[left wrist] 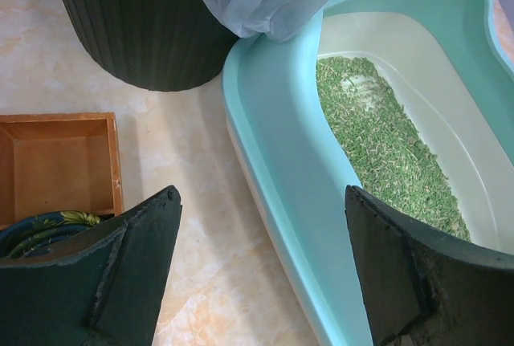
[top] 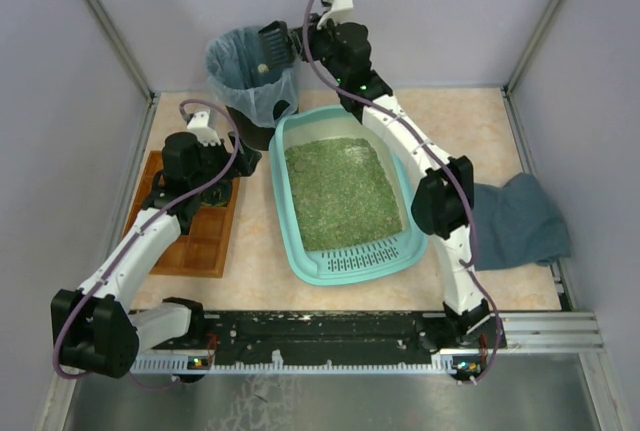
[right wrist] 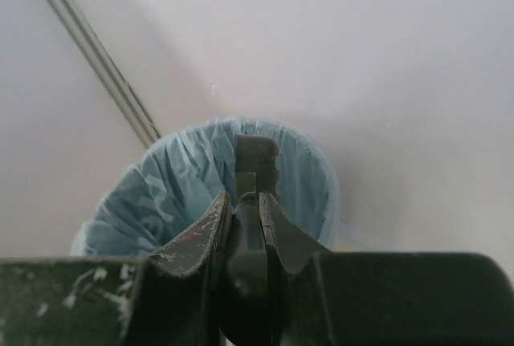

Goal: Clean the litter box

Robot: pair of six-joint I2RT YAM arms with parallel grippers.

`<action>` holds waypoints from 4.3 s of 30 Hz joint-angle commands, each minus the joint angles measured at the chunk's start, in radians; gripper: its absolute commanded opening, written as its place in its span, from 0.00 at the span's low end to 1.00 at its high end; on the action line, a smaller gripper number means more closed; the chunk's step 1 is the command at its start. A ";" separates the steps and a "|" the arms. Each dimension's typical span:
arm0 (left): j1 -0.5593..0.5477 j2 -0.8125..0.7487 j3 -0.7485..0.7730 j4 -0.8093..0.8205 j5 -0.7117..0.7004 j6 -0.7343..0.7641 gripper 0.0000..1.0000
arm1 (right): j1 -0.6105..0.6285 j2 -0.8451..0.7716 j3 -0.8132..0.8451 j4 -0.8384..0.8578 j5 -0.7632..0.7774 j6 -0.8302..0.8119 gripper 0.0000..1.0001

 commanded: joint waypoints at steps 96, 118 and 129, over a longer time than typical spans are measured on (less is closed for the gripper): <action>-0.177 0.215 0.125 -0.108 0.095 0.137 0.70 | -0.033 -0.301 -0.692 -0.373 0.145 0.139 0.00; -0.178 0.226 0.133 -0.123 0.085 0.140 0.69 | -0.008 -0.236 -0.939 -0.034 -0.332 0.404 0.00; -0.178 0.220 0.131 -0.122 0.078 0.141 0.69 | -0.025 -0.414 -1.112 0.143 -0.259 0.535 0.00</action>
